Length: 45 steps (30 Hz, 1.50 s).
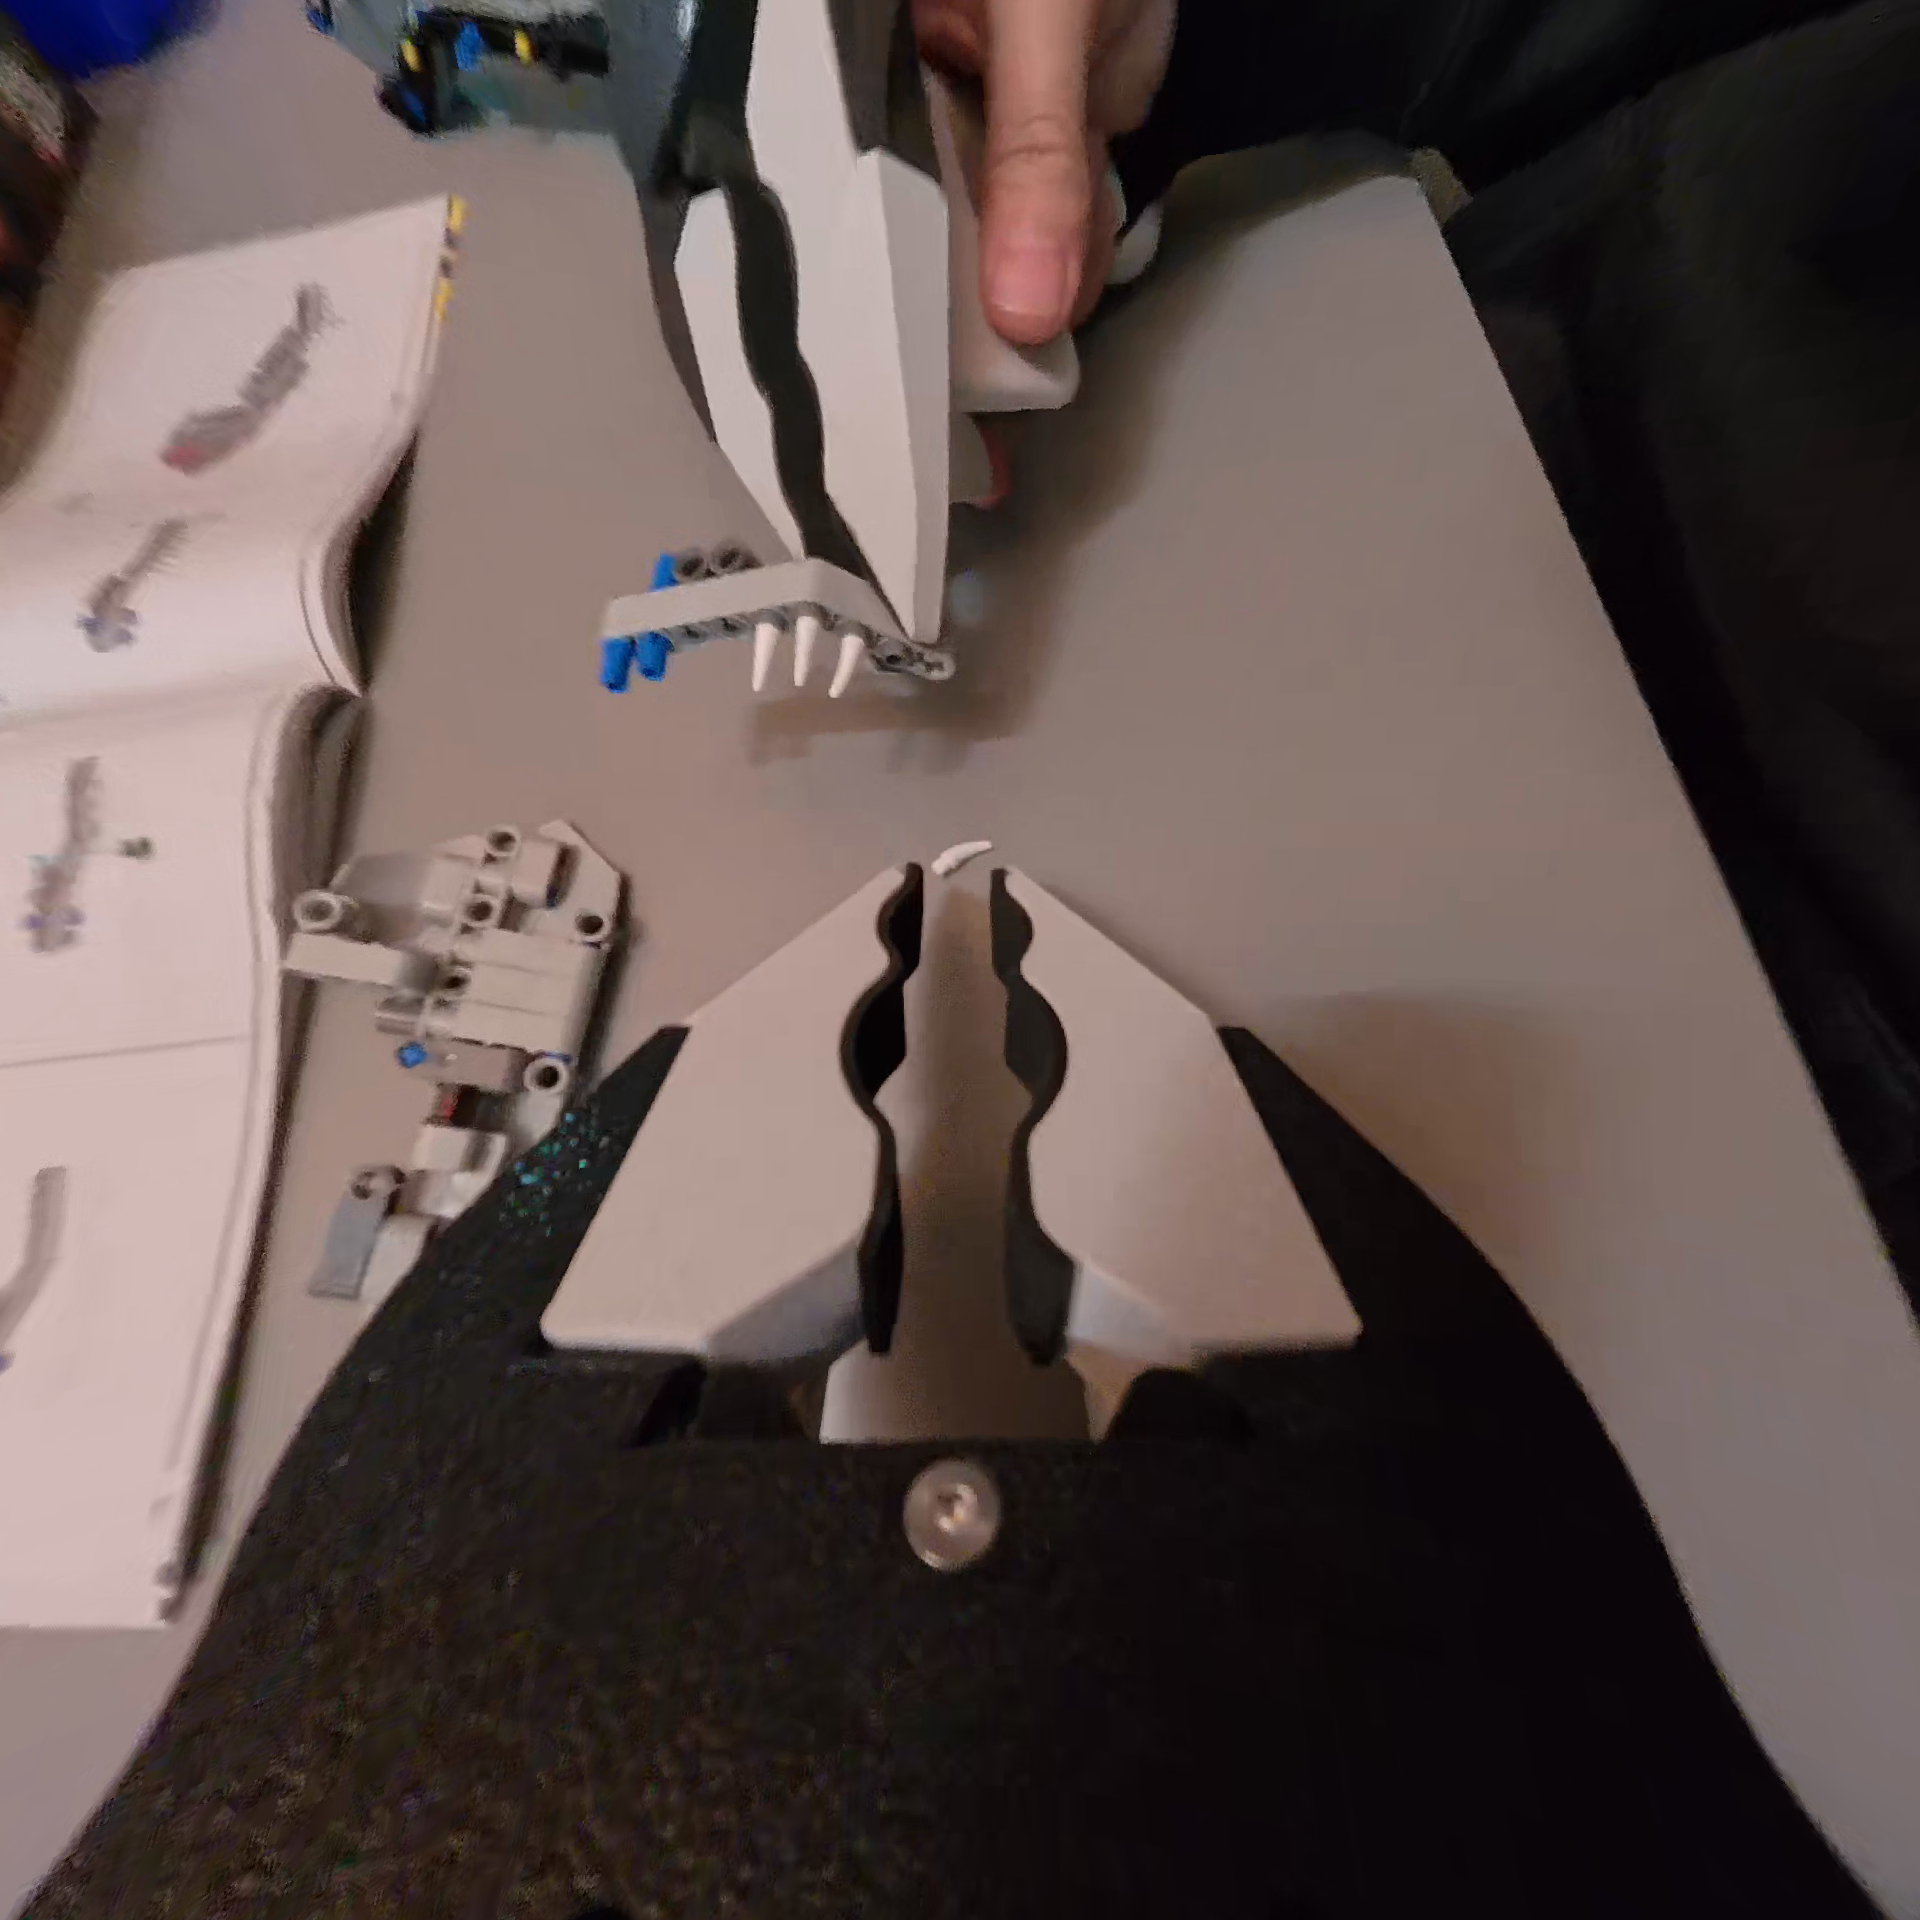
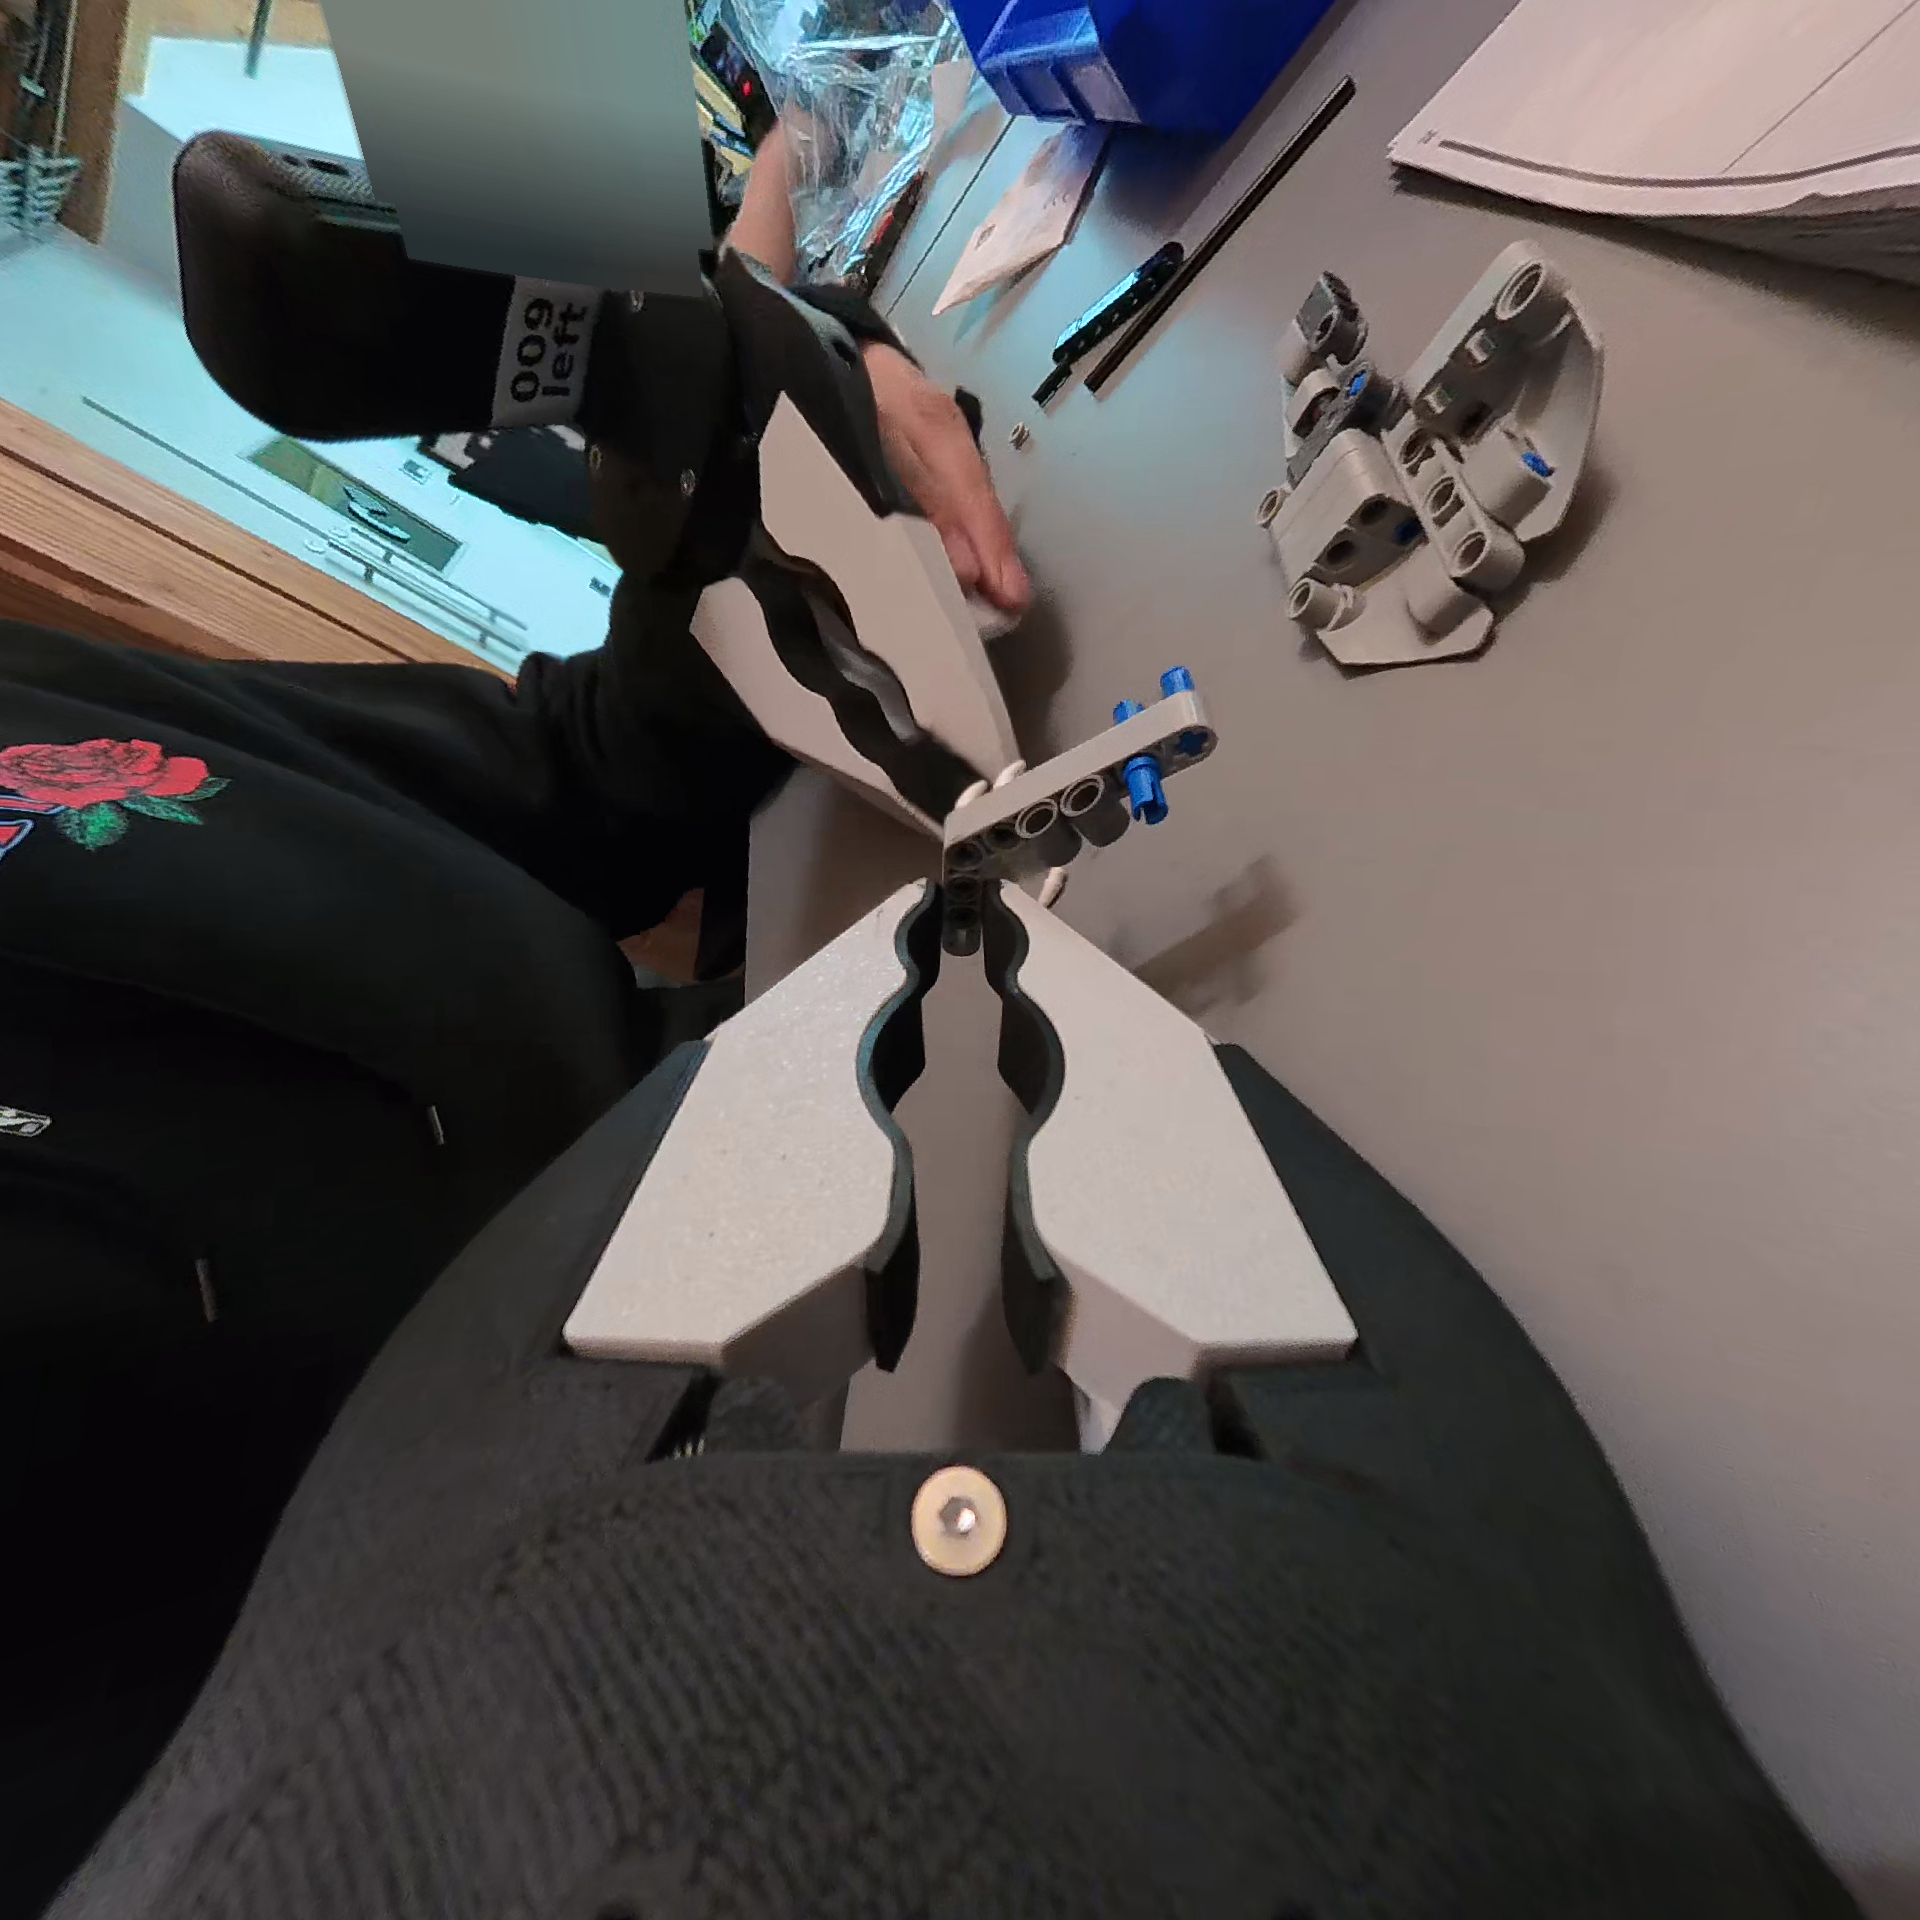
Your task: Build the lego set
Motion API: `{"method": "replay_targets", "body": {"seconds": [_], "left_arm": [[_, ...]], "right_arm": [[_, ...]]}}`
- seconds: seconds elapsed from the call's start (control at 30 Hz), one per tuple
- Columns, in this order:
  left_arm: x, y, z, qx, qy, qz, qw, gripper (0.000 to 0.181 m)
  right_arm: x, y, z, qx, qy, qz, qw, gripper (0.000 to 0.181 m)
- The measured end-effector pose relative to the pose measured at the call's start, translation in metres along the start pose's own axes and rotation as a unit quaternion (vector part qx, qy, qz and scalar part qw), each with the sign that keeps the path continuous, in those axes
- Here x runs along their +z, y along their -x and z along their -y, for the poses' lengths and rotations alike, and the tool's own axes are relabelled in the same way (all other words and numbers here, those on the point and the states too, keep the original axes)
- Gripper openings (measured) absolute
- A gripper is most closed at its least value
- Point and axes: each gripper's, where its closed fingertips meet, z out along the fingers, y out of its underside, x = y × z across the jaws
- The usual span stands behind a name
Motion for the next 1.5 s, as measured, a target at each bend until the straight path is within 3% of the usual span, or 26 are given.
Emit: {"method": "replay_targets", "body": {"seconds": [0.03,0.23,0.37,0.53,1.2,1.5], "left_arm": [[0.002,0.003,0.001,-0.026,0.01,0.011,1.0,0.008],[0.009,-0.001,0.009,-0.195,0.023,0.088,0.977,0.005],[0.007,-0.001,-0.001,-0.23,0.056,0.155,0.959,0.008],[0.018,-0.006,-0.002,-0.257,0.059,0.171,0.949,0.01],[0.018,-0.003,0.004,-0.171,0.029,0.149,0.973,0.012],[0.024,-0.002,0.001,-0.145,0.046,0.134,0.979,0.0]], "right_arm": [[-0.001,0.0,0.002,0.0,-0.007,0.0,1.0,0.006],[-0.008,-0.001,0.012,0.007,-0.045,0.0,0.999,0.006],[-0.007,0.0,0.01,0.005,-0.038,0.003,0.999,0.006],[-0.009,0.003,0.012,0.003,-0.048,0.014,0.999,0.006],[-0.011,0.007,0.013,-0.001,-0.052,0.027,0.998,0.006],[-0.01,0.006,0.012,0.001,-0.049,0.026,0.998,0.006]]}}
